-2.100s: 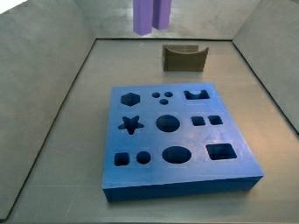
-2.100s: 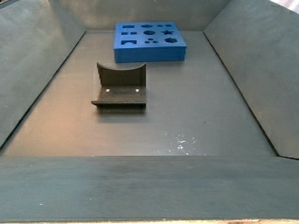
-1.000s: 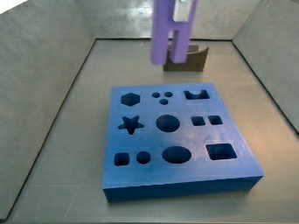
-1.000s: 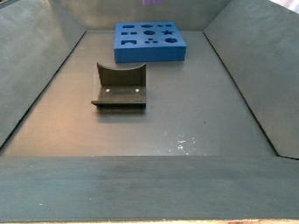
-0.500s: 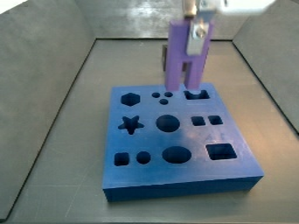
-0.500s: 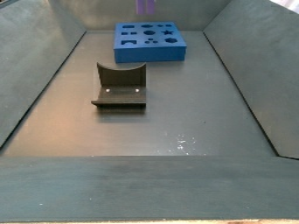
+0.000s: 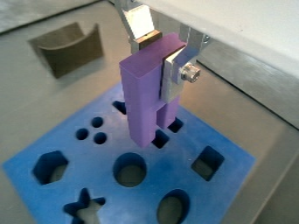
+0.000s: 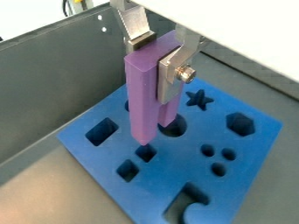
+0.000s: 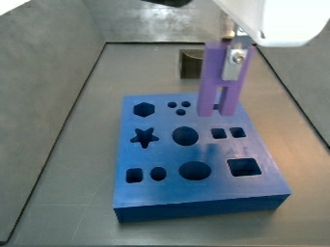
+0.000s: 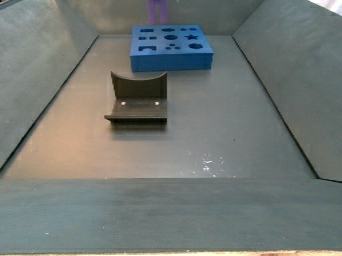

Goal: Pick up the double-square object. Move to above the board. Insert the double-square object.
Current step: Insert the double-square object.

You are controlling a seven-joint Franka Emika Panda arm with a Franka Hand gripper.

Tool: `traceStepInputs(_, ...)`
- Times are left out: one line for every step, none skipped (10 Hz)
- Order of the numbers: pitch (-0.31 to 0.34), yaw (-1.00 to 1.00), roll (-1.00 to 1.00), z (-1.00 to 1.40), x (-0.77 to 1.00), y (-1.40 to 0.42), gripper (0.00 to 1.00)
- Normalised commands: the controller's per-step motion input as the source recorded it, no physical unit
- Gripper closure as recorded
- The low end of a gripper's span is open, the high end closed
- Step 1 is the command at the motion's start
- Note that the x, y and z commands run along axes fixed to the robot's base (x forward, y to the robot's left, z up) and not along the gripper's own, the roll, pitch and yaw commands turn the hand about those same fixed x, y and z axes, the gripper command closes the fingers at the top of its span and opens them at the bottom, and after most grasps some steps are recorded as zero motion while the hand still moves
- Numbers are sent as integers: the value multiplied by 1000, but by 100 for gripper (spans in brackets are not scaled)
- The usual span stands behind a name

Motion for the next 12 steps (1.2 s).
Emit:
traceStepInputs(0,-309,-14,-191,800,-80,100)
traceStepInputs(0,-217,0,-209,911,-31,100)
traceStepInputs(186,-74,246,-103,903,-23,100)
traceStepInputs(454,0,574,-6,803,-63,100)
traceStepInputs(554,0,723,0,777,-80,100)
traceStepInputs(429,0,549,0,743,-154,100)
traceStepInputs(206,0,271,-114,683,-214,100)
traceStepInputs(0,0,0,-231,586,-197,100)
traceStepInputs(-11,34,-51,-257,580,-123,100)
traceStepInputs(-26,57,-60,-200,526,-83,100)
traceStepInputs(-23,74,-63,-154,503,-49,100)
traceStepInputs(0,120,0,-143,503,-9,100)
